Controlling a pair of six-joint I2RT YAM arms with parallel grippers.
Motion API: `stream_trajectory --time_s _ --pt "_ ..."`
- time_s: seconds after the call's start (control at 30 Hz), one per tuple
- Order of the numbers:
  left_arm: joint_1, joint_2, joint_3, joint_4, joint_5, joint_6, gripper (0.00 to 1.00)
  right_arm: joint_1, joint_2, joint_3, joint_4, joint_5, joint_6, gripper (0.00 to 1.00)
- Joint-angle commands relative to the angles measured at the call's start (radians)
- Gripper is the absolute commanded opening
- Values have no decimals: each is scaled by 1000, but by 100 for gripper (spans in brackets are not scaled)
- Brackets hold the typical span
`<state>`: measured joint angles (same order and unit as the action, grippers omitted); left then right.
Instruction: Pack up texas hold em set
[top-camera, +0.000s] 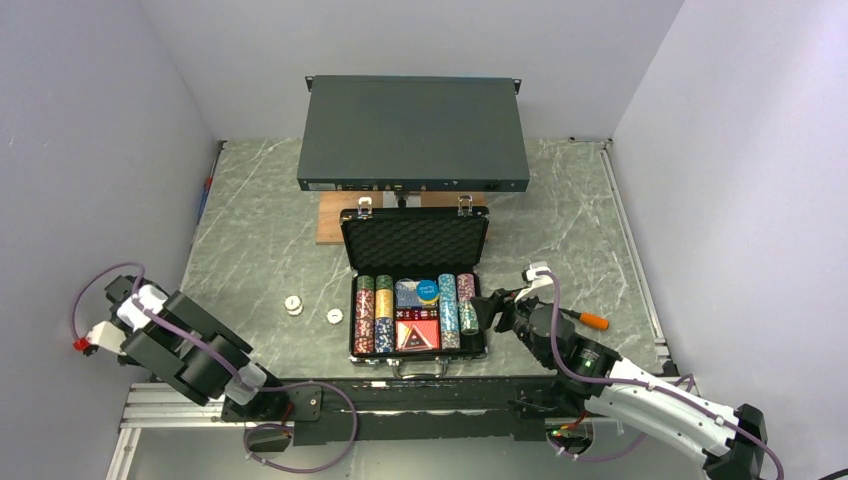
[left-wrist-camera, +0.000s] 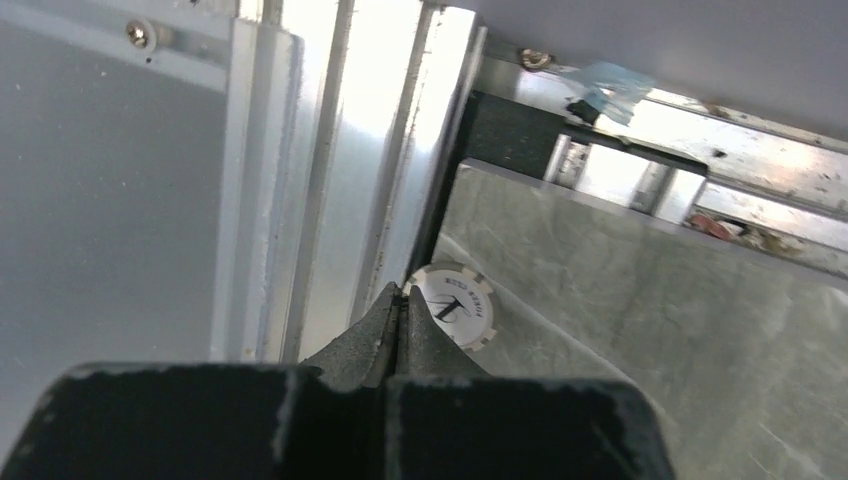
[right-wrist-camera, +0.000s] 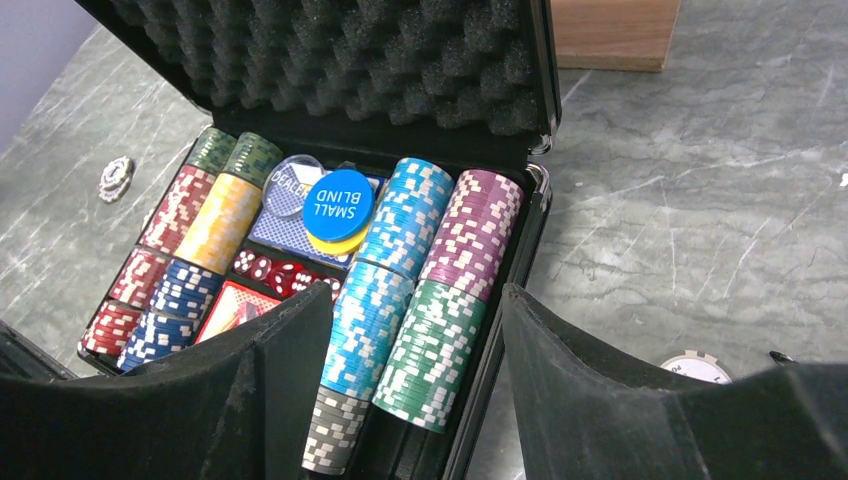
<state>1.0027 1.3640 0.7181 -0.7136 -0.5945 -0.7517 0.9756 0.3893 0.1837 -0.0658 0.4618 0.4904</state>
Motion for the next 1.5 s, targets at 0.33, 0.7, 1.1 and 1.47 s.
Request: stream_trajectory --time_s 0.33,0.7,1.1,1.47 --pt "-270 -72 90 171 -28 499 6 1 -14 8 43 -8 -10 65" --pt "-304 32 -111 364 -59 950 0 2 -137 -17 8 -11 -3 66" --pt "-225 -74 -223 472 62 1110 0 1 -170 -23 -1 -16 -3 67" --pt "-68 -208 -288 482 228 1261 0 2 -131 -15 9 -9 -4 67"
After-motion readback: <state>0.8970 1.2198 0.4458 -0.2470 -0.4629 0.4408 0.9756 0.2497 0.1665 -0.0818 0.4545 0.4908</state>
